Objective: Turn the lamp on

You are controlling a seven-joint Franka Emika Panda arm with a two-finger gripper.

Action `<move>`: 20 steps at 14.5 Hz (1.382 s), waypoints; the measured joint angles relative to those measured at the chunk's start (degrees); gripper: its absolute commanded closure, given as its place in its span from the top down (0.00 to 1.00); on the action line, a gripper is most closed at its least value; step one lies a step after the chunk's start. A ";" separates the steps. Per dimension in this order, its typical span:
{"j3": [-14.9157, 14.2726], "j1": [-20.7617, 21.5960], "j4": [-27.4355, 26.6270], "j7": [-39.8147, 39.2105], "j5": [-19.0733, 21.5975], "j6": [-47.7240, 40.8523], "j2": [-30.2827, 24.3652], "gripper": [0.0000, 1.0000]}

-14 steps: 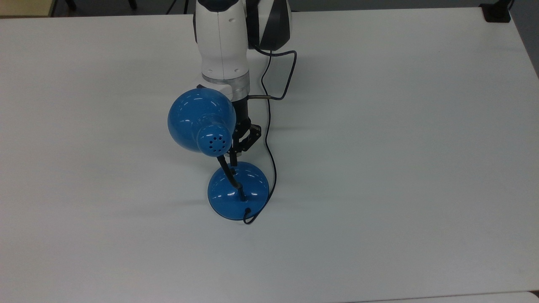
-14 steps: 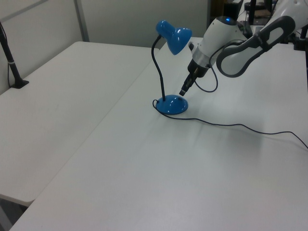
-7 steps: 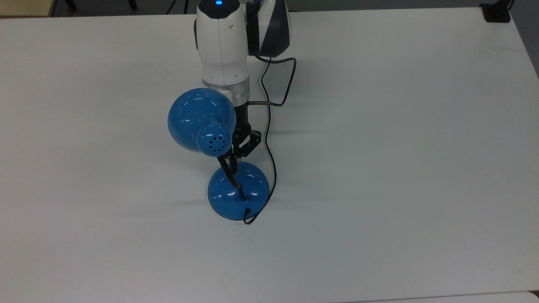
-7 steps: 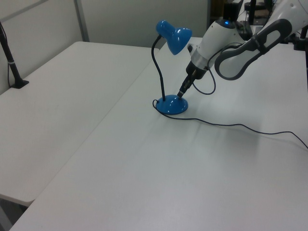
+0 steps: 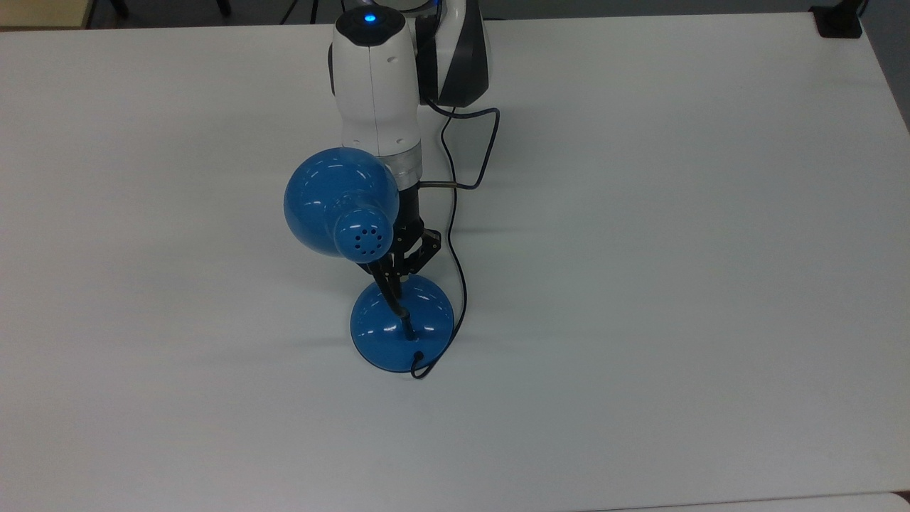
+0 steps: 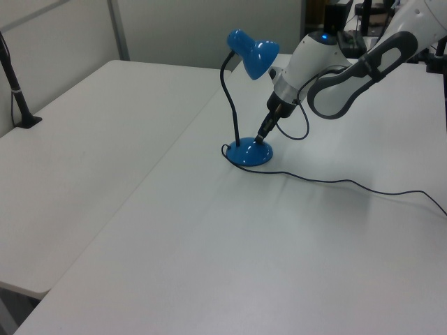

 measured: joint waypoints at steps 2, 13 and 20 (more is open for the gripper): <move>0.00 0.00 0.02 0.00 0.00 0.00 0.01 0.00; -0.02 -0.01 0.11 0.00 0.00 1.08 0.57 0.00; -0.27 -0.42 0.14 0.00 0.00 -0.49 0.12 0.00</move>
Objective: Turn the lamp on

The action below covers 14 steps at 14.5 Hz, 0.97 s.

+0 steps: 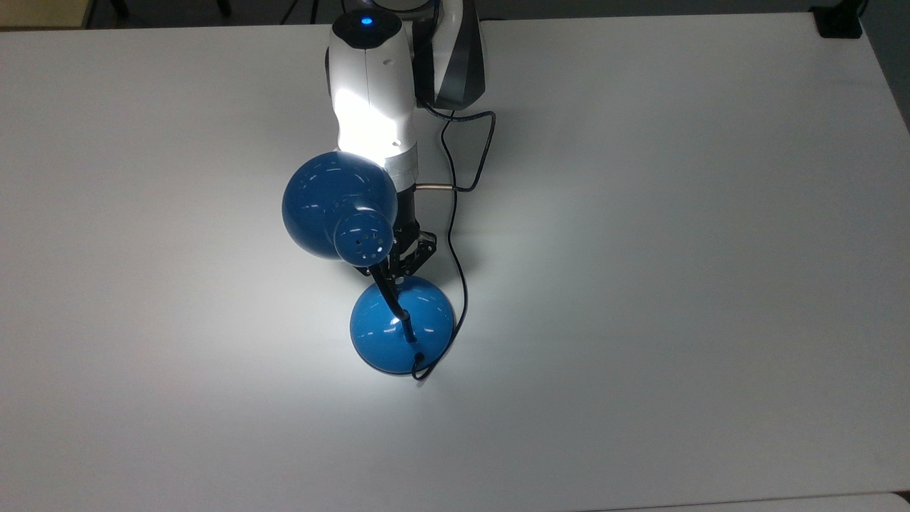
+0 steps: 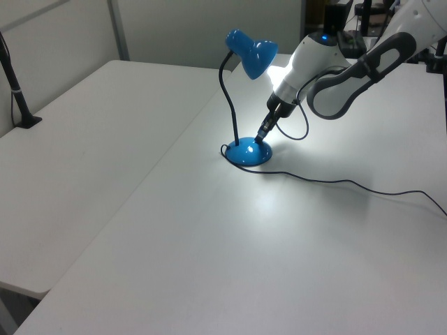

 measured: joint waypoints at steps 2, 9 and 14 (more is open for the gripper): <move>-0.04 -0.58 0.17 0.00 -0.01 -4.71 -1.66 0.00; -0.06 -2.47 1.10 -6.57 -0.12 -33.60 -13.74 0.29; -0.08 -3.75 1.34 -9.75 -0.13 -49.73 -22.17 1.00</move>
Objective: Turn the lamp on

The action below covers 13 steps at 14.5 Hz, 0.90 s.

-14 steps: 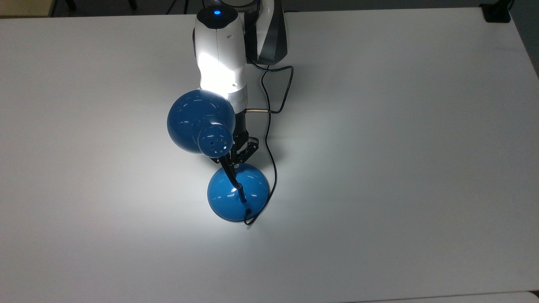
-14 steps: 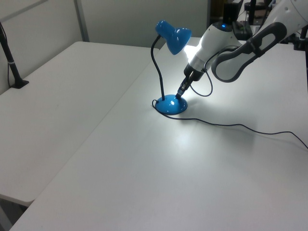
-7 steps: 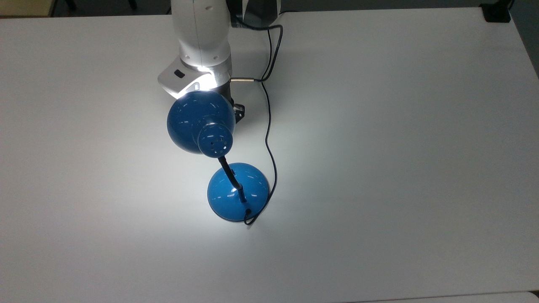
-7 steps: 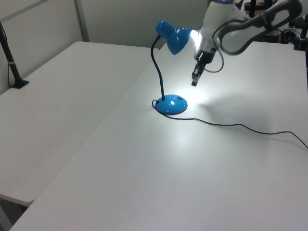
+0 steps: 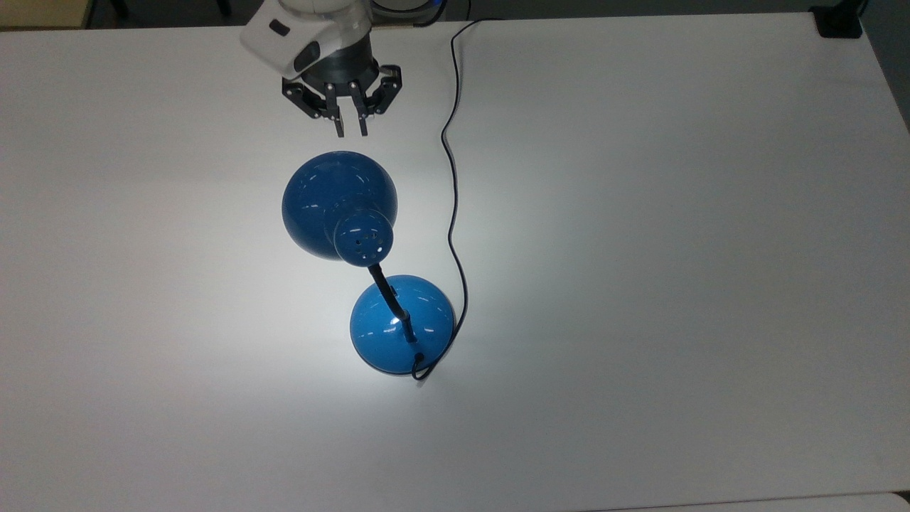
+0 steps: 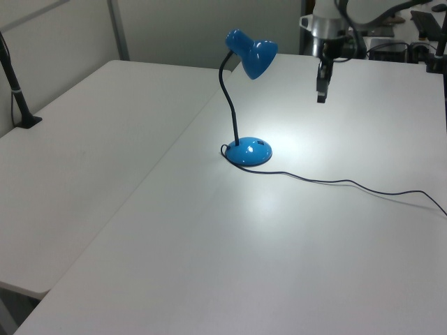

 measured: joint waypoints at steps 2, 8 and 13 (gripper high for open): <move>0.00 -0.04 0.06 -0.03 0.01 -3.11 -2.61 1.00; 0.03 -0.04 7.37 3.30 0.52 -11.93 -6.45 1.00; -0.05 -0.07 10.88 5.24 0.53 -12.34 -6.36 1.00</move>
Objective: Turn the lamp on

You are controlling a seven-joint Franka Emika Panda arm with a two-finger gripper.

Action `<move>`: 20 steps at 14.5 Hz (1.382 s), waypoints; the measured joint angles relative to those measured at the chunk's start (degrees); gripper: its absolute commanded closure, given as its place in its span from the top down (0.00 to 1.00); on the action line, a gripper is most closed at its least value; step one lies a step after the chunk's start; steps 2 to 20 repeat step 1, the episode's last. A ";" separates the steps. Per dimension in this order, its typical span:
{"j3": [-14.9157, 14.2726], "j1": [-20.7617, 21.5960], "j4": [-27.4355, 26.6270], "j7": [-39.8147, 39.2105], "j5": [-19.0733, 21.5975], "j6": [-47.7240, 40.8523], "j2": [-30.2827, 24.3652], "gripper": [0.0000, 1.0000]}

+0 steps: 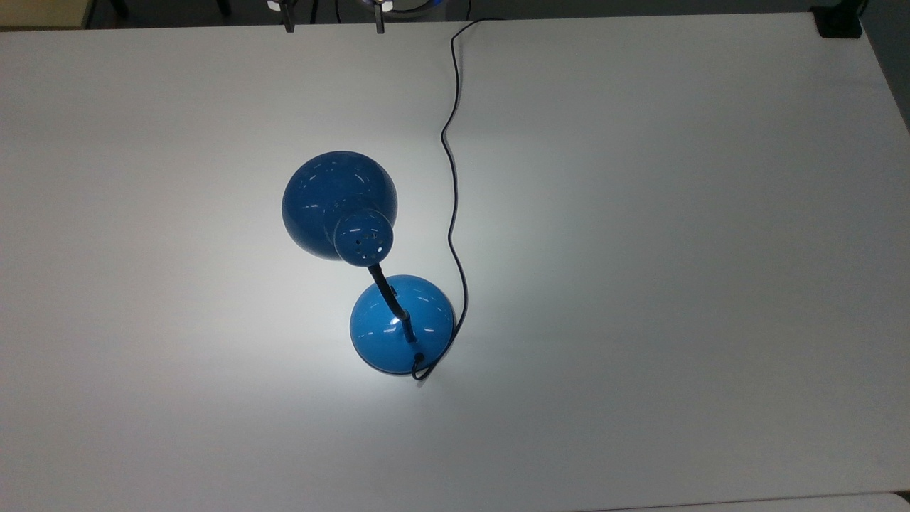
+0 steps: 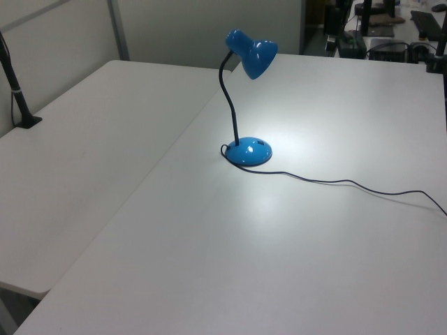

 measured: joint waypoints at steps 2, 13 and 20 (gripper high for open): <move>0.01 0.01 0.00 0.00 0.00 0.00 0.12 1.00; 0.01 0.01 0.00 0.00 0.00 0.00 0.12 1.00; 0.01 0.01 0.00 0.00 0.00 0.00 0.12 1.00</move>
